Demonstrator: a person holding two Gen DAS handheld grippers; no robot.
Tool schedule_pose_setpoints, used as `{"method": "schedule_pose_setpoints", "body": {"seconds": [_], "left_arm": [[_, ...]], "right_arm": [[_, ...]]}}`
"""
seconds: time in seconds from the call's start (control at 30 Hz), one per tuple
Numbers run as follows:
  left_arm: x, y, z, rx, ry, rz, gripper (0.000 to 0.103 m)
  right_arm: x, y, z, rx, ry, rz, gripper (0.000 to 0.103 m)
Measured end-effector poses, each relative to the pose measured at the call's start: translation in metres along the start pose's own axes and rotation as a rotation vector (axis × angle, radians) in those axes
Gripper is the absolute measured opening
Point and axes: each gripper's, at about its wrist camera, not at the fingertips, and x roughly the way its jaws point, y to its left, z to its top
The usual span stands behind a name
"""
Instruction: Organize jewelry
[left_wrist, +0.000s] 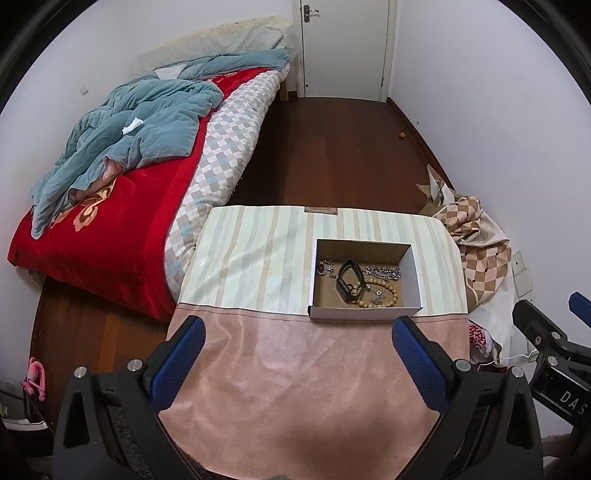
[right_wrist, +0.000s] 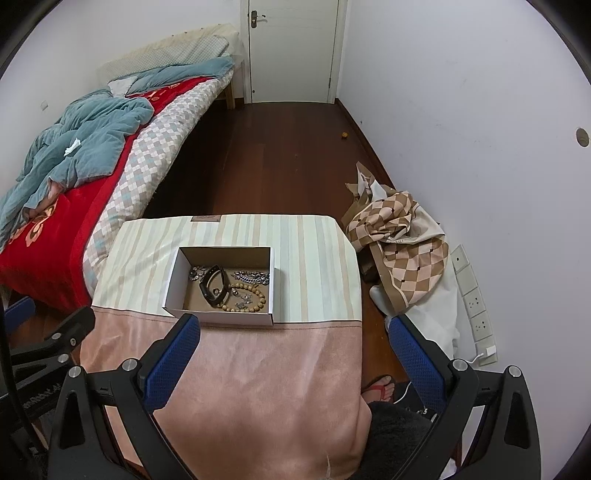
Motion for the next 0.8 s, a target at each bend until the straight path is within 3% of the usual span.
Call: {"method": "schedule_pose_setpoints", "body": {"seconds": [0.8], "left_arm": [[-0.0058, 0.0004, 0.0019, 0.002, -0.012, 0.001, 0.103]], "right_arm": [[-0.0023, 0.0028, -0.0018, -0.003, -0.003, -0.009, 0.103]]}}
